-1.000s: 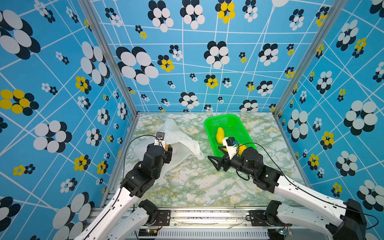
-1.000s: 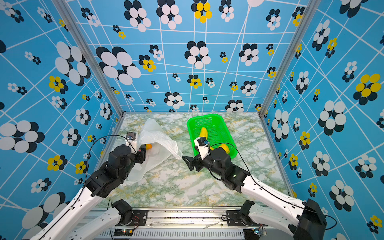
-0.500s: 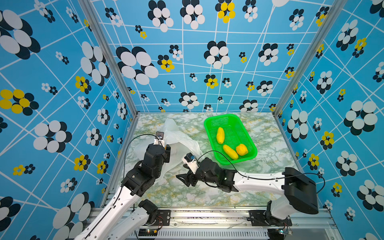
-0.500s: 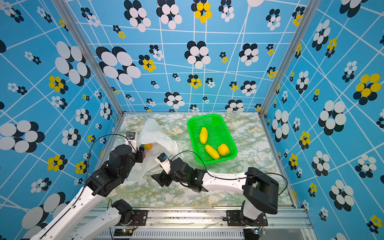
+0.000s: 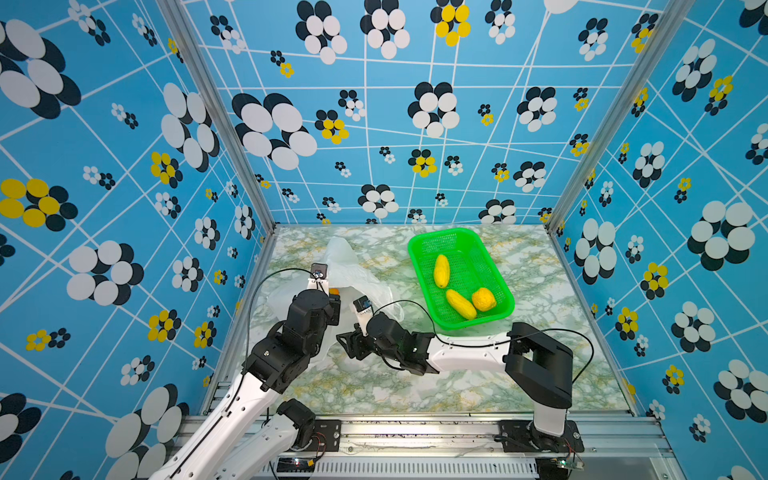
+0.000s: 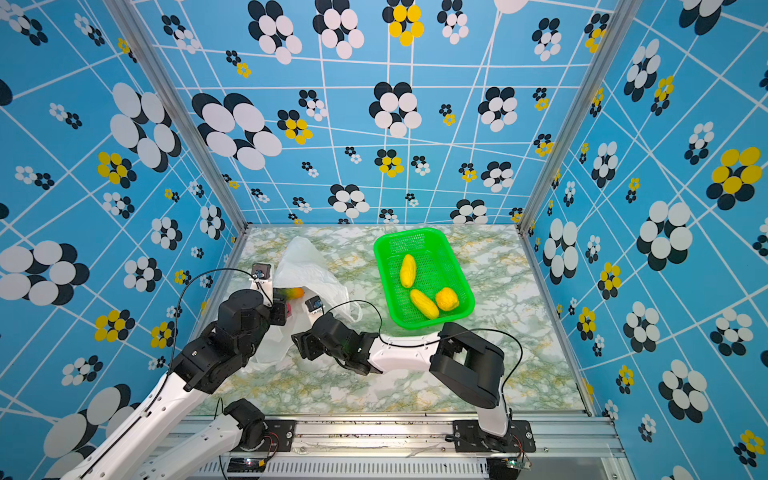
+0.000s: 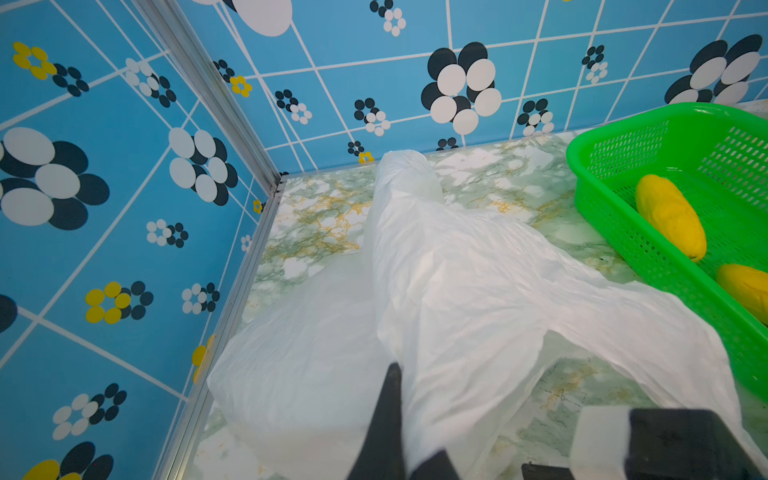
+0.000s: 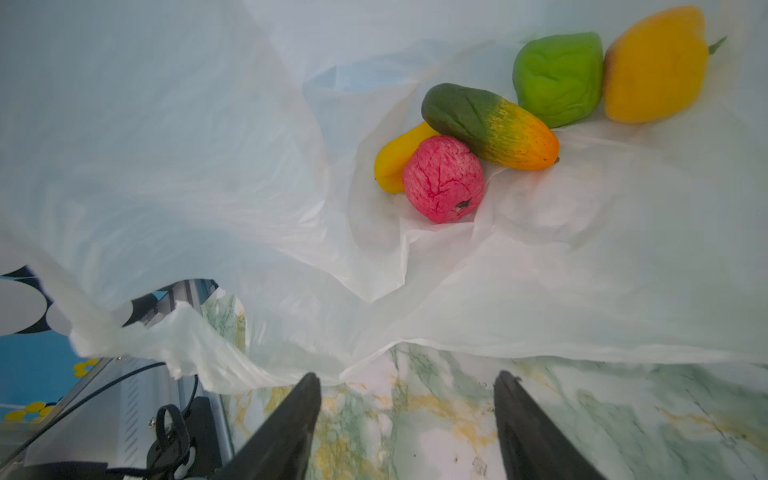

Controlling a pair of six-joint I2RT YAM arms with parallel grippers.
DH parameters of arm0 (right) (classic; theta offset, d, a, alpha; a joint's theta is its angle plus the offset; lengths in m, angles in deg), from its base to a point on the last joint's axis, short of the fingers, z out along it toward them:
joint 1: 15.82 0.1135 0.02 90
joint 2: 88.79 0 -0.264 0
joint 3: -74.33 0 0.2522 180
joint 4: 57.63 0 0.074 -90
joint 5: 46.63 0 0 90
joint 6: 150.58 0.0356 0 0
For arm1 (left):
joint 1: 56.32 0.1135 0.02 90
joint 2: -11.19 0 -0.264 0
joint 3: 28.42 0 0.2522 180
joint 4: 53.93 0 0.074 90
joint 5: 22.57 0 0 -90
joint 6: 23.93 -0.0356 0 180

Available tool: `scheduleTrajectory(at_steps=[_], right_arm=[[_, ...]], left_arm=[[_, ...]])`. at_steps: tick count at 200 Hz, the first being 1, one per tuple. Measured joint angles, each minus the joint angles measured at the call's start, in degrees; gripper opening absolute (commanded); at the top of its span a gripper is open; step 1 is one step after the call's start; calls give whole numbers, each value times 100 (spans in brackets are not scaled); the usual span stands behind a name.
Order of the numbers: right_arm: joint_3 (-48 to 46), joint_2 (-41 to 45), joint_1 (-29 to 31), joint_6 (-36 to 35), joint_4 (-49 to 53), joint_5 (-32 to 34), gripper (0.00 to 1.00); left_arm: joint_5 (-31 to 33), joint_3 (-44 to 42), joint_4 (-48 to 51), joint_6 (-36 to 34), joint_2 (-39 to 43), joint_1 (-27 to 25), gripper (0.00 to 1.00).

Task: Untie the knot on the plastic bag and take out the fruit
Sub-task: 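Move the right gripper back into the bag toward the red fruit, then grasp the red fruit inside the bag with the right gripper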

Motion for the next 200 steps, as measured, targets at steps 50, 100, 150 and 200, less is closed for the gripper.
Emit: scheduleTrajectory(at_steps=[50,100,150,200], right_arm=[[767,-804,-129,551,136,22,71],[415,-776,-28,623,-409,2,75],[557,-1123,190,612,-527,-203,71],[1440,-1504,-66,715,-109,-282,69]], left_arm=[[-107,0,0,-2,-2,0,3],[-133,0,-4,-2,-20,0,3],[-221,0,-2,-2,-144,0,2],[-304,0,-2,-2,-92,0,2]])
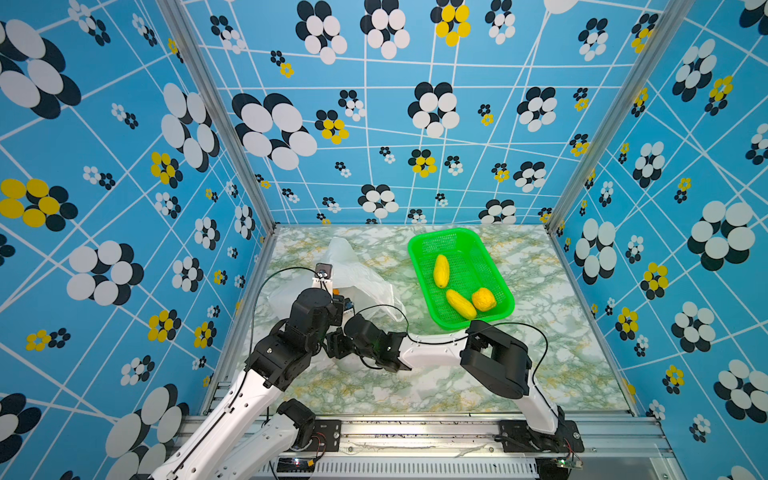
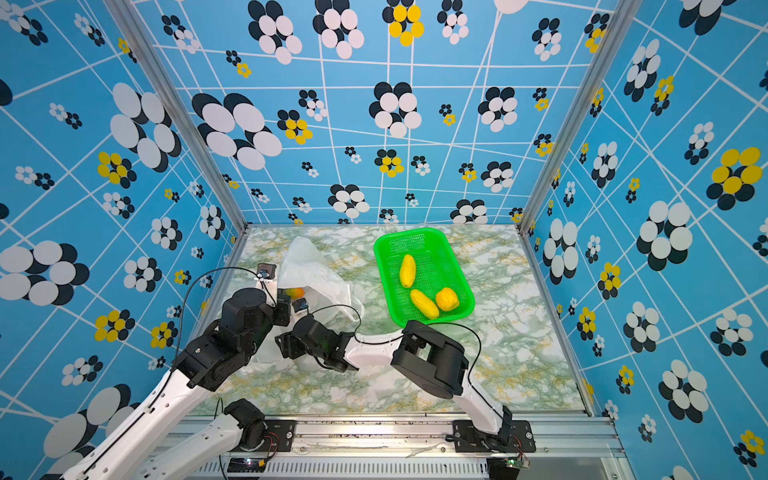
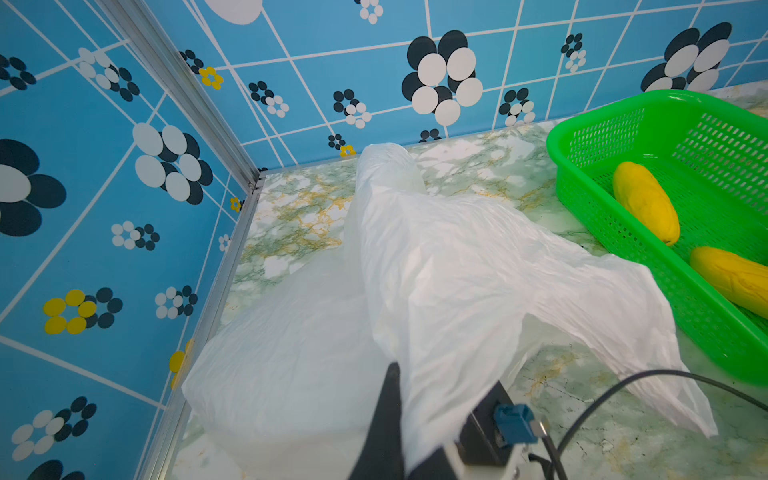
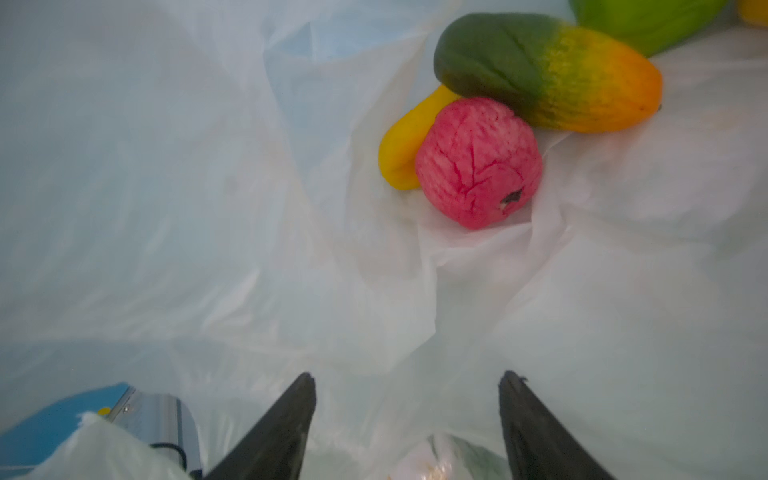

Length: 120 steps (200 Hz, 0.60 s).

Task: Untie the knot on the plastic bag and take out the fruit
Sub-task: 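Grasp the red fruit inside the bag with the right gripper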

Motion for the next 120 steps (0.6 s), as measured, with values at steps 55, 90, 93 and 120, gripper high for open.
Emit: scheduleTrajectory(at_steps=[55,90,93,120], right_arm=[[1237,-798,-686,317,579,-219,60],[1792,-1104,-647,323,968,-210,67],[1853,-1132,-640,326,999,-212,69],[2330,-1357,-608,306,1126,-308,84]], left_arm=[[-46,0,0,2,122,0,2],[-63,0,-2,2,122,0,2],[-66,0,0,2,122,0,2],[-66,0,-2,2,116,0,2]])
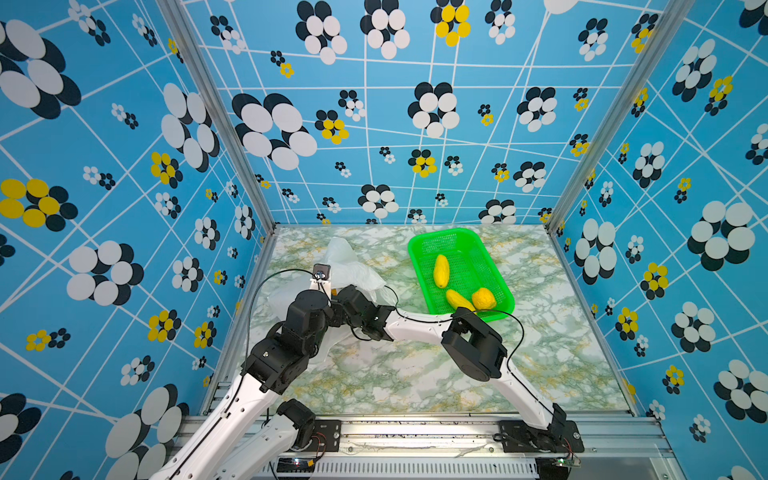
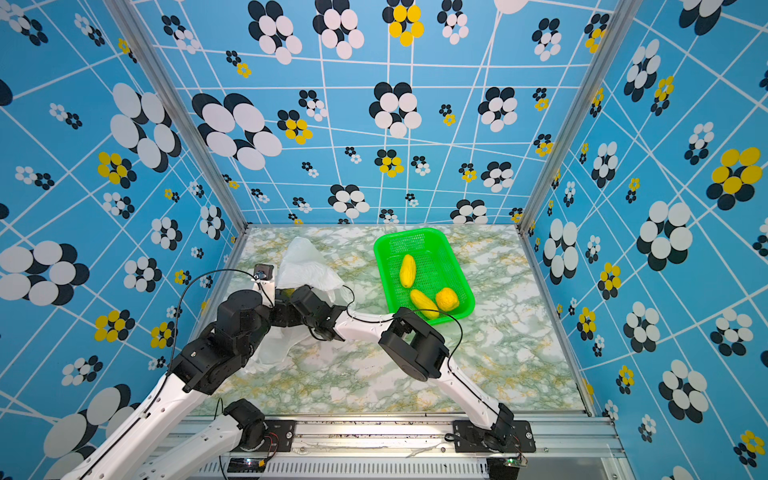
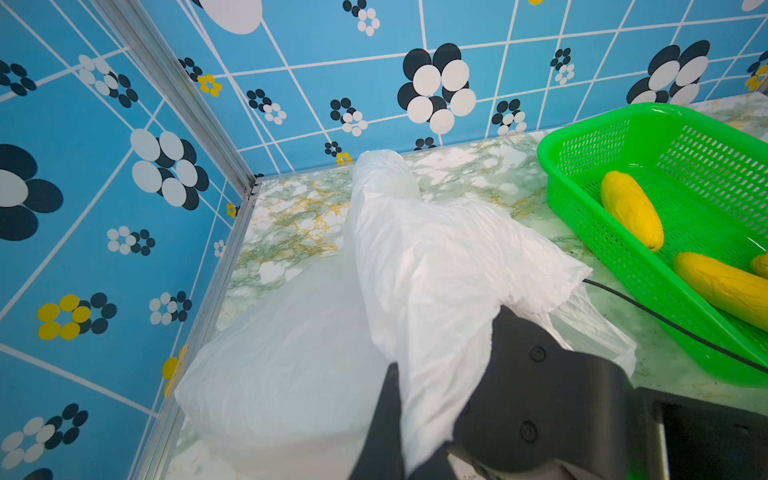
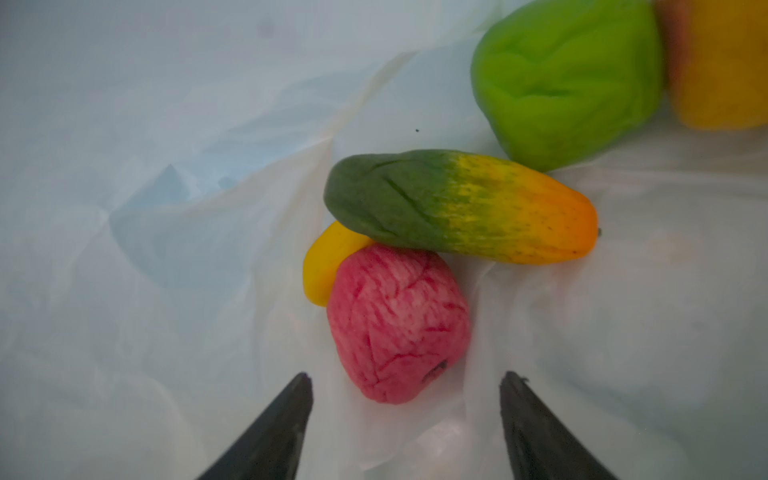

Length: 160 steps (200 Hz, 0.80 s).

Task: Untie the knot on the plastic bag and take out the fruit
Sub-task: 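Grasp the red fruit inside the bag with the right gripper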

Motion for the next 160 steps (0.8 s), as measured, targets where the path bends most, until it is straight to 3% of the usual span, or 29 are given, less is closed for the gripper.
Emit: scheduleTrajectory(at_steps=[50,100,124,160], right_arm=[[1182,-568,0,-138,699,35,93],[2804,-1587,0,-330,1757,48,93],[3386,-1915,0,-476,2120,76,86],[3453,-1934,-28,-610,2393,94,66]], left_arm=[[0,0,0,0,-4,0,2],[0,0,0,0,-4,0,2],[0,0,0,0,-4,0,2],[0,0,0,0,-4,0,2]])
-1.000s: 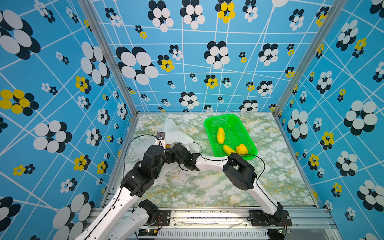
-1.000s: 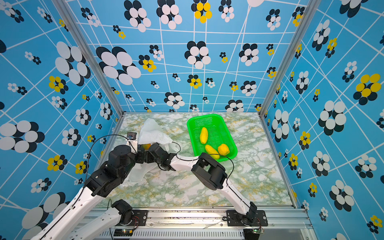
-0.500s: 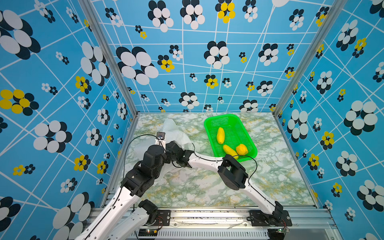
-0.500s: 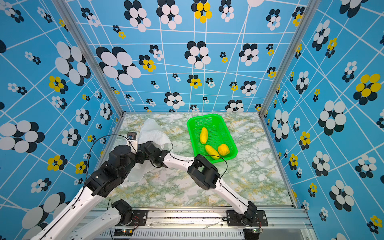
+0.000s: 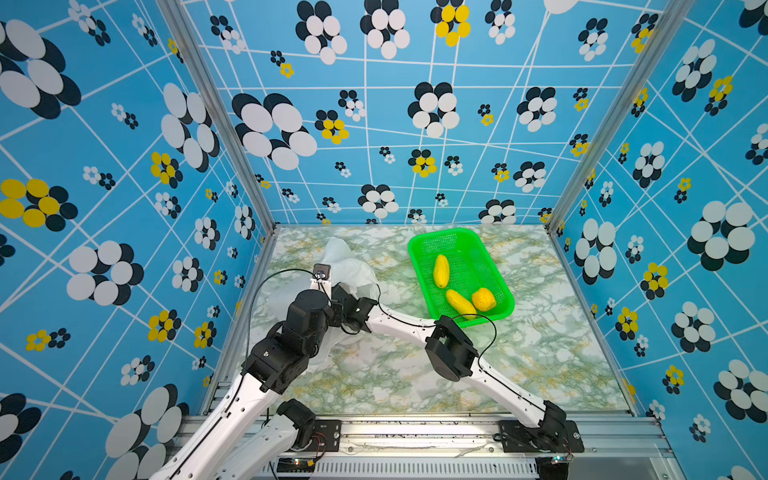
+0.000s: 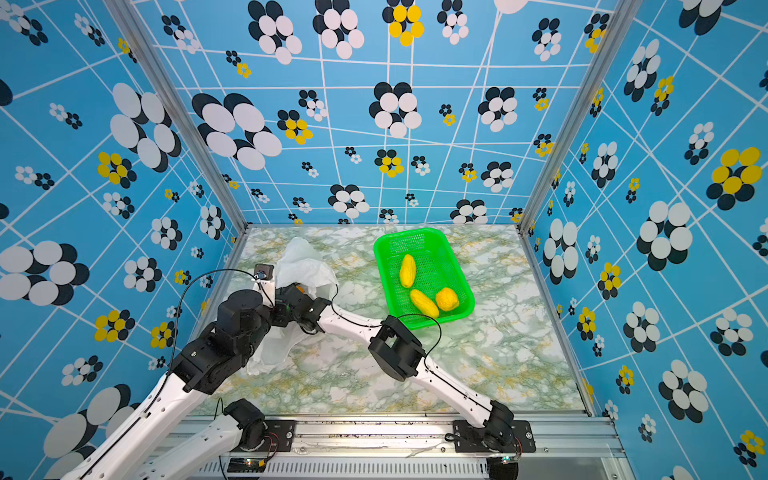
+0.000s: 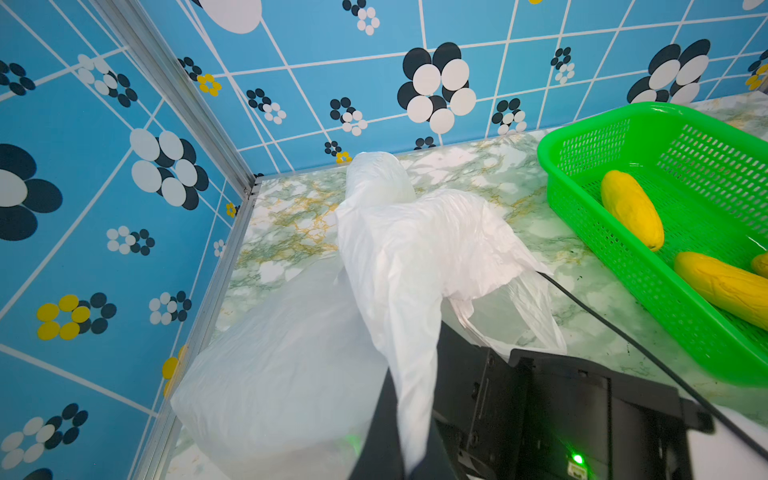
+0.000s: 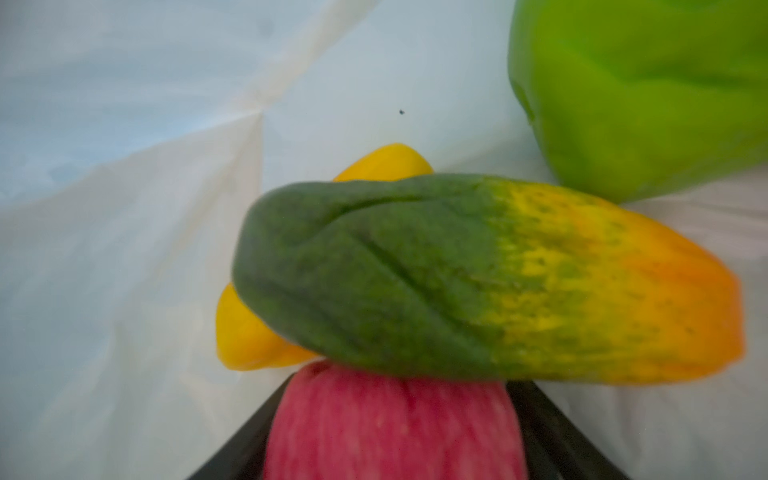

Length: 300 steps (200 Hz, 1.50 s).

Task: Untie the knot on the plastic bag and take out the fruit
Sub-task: 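Grasp the red fruit inside the bag with the right gripper, then lift the red fruit up out of the bag mouth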

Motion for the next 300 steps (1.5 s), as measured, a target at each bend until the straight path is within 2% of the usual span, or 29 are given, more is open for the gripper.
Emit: scheduleTrajectory(at_steps=[22,48,107,133,170,188,202,216,249,276,300], right_arm=[[-70,33,-31,-68,-4,2,57],[-680,398,-48,-103,-131,2,54],[-3617,2326,-70,-105,-920,-81,53],[-4649,3204,-70,-103,-1497,-149,49],[-6026,4186,-70,-107,-2317,-197,51],[-6212,4256,-70,-131,-2518,-214,52],[-6223,4229,-70,-146,-2555,-216,49],[-6052,4068,-70,-149,-2535,-219,46],[-5707,3692,-70,-146,-2520,-214,47],[-5707,3683,-57,-197,-2509,-35,48],[-5768,3683,13,-299,-2520,278,48]], left_arm=[[0,0,0,0,0,0,2],[0,0,0,0,0,0,2],[4,0,-44,0,-13,0,0],[4,0,-103,-2,-111,4,0],[157,-72,-293,-92,-190,17,0],[205,-81,-367,-109,-319,59,0],[175,-81,-446,-83,-398,81,0],[42,-81,-546,4,-435,83,0],[-151,-116,-887,175,-627,109,0],[-470,-699,-1580,343,-715,254,0],[-807,-1123,-1805,424,-697,273,0]])
